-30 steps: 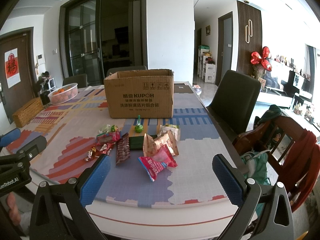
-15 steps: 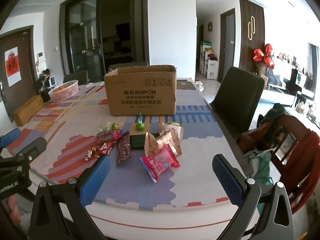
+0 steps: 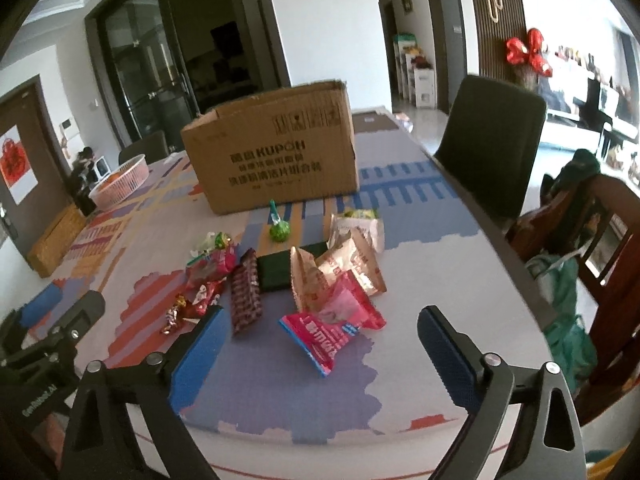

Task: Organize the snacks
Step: 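Grasp the red-wrapped candy with left tool while right tool grasps the pink snack bag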

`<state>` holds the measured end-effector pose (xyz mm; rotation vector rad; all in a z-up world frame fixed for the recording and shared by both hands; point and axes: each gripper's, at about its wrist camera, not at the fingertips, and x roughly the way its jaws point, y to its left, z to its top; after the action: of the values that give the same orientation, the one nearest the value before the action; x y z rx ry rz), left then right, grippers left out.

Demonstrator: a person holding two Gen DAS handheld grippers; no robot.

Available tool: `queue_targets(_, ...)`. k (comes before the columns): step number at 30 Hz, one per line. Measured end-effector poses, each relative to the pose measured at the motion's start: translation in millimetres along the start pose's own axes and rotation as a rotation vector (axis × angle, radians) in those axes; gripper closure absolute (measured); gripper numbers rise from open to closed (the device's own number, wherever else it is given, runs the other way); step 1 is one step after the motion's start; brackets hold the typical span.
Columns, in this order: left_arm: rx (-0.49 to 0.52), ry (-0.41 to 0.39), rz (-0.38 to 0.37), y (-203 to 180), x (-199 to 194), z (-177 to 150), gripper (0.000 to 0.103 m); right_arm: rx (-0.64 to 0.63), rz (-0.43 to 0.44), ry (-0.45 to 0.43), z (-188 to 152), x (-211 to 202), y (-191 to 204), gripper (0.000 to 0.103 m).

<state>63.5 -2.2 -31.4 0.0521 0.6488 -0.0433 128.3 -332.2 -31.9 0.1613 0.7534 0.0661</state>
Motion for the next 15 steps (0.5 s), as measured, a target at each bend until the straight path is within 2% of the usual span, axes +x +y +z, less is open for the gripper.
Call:
queue_targets(7, 0.009, 0.069, -0.014, -3, 30, -4, 0.032, 0.057, 0.025, 0.081, -2, 30, -6, 0.03)
queue_targets(15, 0.031, 0.134, -0.026, -7, 61, -11, 0.043, 0.109, 0.041, 0.16, -1, 57, -12, 0.04)
